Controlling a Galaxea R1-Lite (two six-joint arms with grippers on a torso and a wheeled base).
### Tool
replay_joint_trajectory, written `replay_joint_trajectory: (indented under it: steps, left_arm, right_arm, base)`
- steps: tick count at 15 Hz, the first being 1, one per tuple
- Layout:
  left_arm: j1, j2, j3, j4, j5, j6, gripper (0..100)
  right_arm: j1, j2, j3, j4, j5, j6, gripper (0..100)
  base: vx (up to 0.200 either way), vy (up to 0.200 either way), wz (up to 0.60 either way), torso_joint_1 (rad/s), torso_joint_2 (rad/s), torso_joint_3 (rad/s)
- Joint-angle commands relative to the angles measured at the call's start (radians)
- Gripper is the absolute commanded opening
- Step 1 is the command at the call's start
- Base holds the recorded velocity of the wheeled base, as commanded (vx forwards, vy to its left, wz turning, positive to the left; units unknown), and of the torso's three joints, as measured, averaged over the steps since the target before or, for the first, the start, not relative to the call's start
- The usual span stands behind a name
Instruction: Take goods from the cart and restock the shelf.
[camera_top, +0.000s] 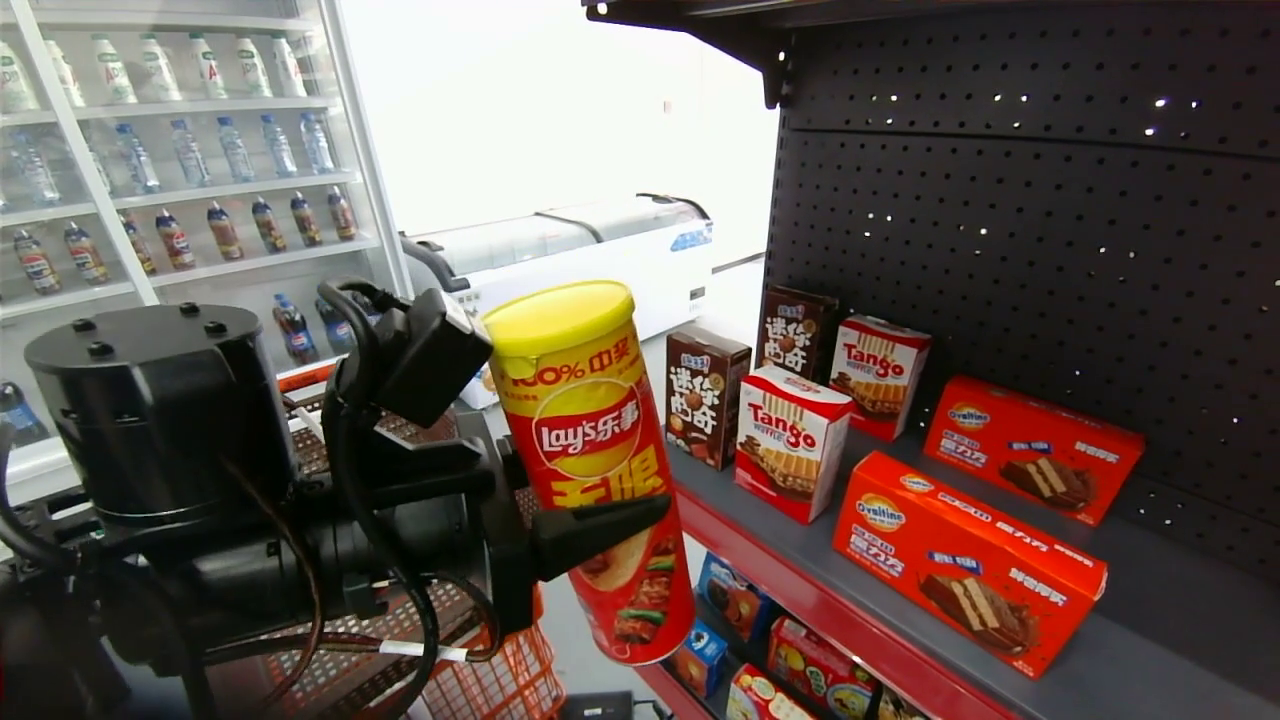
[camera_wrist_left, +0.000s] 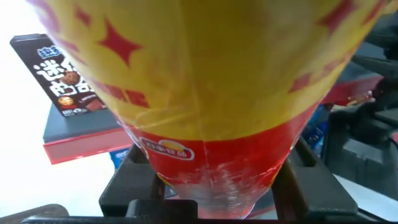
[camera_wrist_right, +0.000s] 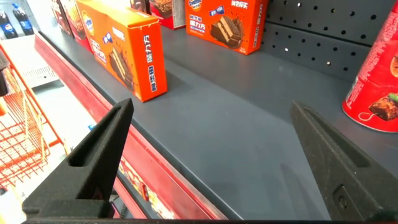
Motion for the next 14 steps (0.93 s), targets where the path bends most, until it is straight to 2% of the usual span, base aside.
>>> replay_joint_trajectory:
  steps: [1, 4, 5, 7, 8, 9, 14]
  left_arm:
    - [-0.001, -0.017, 0.004, 0.003, -0.008, 0.0, 0]
    - [-0.018, -0.067, 0.013, 0.075, -0.028, 0.0, 0]
    - [-0.03, -0.115, 0.033, 0.129, -0.051, 0.002, 0]
    - [-0.045, -0.176, 0.076, 0.171, -0.072, 0.002, 0]
    - [-0.047, -0.202, 0.105, 0.18, -0.072, 0.005, 0]
    - [-0.045, -0.23, 0.144, 0.181, -0.072, 0.031, 0]
    - [-0.041, -0.264, 0.183, 0.183, -0.074, 0.043, 0]
  right_arm:
    - [0.001, 0.001, 0.0, -0.001, 0.0, 0.0, 100]
    - [0.001, 0.001, 0.0, -0.001, 0.0, 0.0, 100]
    - [0.001, 0.001, 0.0, -0.001, 0.002, -0.002, 100]
    - [0.001, 0.001, 0.0, -0.001, 0.002, -0.002, 100]
    - [0.001, 0.001, 0.0, -0.001, 0.002, -0.002, 100]
    - [0.001, 0.001, 0.0, -0.001, 0.002, -0.002, 100]
    - [0.001, 0.001, 0.0, 0.001, 0.002, -0.002, 100]
  base:
    - [0.0, 0.0, 0.0, 0.0, 0.0, 0.0]
    - [0.0, 0.0, 0.0, 0.0, 0.0, 0.0]
    - [0.0, 0.0, 0.0, 0.0, 0.0, 0.0]
    - [0.0, 0.0, 0.0, 0.0, 0.0, 0.0]
    - [0.0, 0.0, 0.0, 0.0, 0.0, 0.0]
    - [0.0, 0.0, 0.0, 0.0, 0.0, 0.0]
    - [0.0, 0.0, 0.0, 0.0, 0.0, 0.0]
